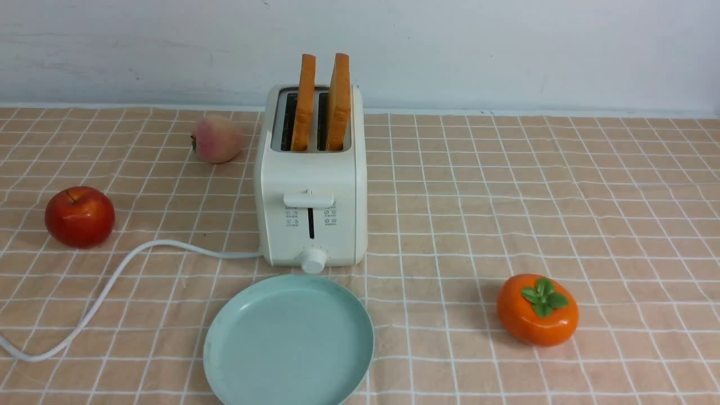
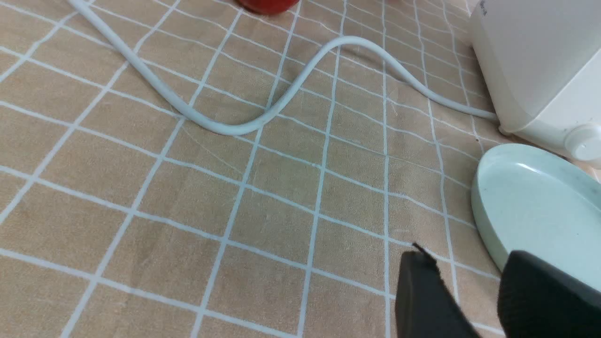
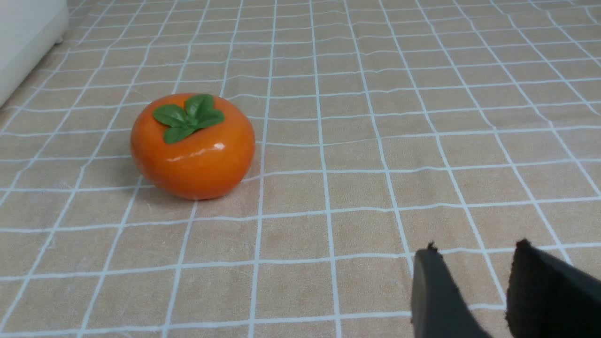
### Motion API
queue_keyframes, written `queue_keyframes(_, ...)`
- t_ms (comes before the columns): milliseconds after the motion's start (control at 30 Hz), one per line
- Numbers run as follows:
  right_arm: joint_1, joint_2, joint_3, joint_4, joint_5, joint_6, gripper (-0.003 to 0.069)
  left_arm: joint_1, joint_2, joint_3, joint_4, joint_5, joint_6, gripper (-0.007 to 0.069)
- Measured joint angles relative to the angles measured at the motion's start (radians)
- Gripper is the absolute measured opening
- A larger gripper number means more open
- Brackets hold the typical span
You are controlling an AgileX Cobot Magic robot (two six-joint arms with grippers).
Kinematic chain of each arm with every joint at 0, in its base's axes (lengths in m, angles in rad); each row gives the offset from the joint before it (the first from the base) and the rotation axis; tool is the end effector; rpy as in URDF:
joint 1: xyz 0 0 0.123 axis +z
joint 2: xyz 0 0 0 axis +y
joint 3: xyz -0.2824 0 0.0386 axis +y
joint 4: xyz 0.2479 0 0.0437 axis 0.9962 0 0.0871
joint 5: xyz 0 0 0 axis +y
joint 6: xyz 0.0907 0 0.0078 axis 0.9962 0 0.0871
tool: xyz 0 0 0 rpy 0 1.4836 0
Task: Take toasted bread from bread machine on light coffee tablecloth place on plate.
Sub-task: 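Reach for a toast slice standing in the toaster with the left gripper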
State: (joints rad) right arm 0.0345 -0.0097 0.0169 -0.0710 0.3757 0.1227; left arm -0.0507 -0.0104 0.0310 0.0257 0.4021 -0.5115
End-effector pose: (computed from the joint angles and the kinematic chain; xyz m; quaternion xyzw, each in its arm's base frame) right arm 0.0525 -0.0006 0.1742 0.0166 0.8031 0.0167 0.5954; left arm 0.0519 -0.0017 0.1672 -0.1796 0.7952 -0.1501 0.5594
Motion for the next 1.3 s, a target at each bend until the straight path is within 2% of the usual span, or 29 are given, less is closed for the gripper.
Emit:
queue_keyframes(567, 0.0, 0.0, 0.0, 0.0, 0.0, 0.0, 0.024, 0.0, 0.0, 0.0, 0.008, -0.001, 0.001, 0.0238)
queue_keyframes(767, 0.0, 0.0, 0.0, 0.0, 0.0, 0.0, 0.024, 0.0, 0.0, 0.0, 0.031, -0.053, 0.001, 0.0238)
queue_keyframes(1100, 0.0, 0.0, 0.0, -0.006, 0.0, 0.0, 0.0241, 0.0, 0.0, 0.0, -0.26, -0.293, -0.02, 0.0238)
queue_keyframes(1300, 0.0, 0.0, 0.0, -0.018, -0.002, 0.003, 0.0241, 0.0, 0.0, 0.0, -0.35, -0.433, -0.023, 0.0236)
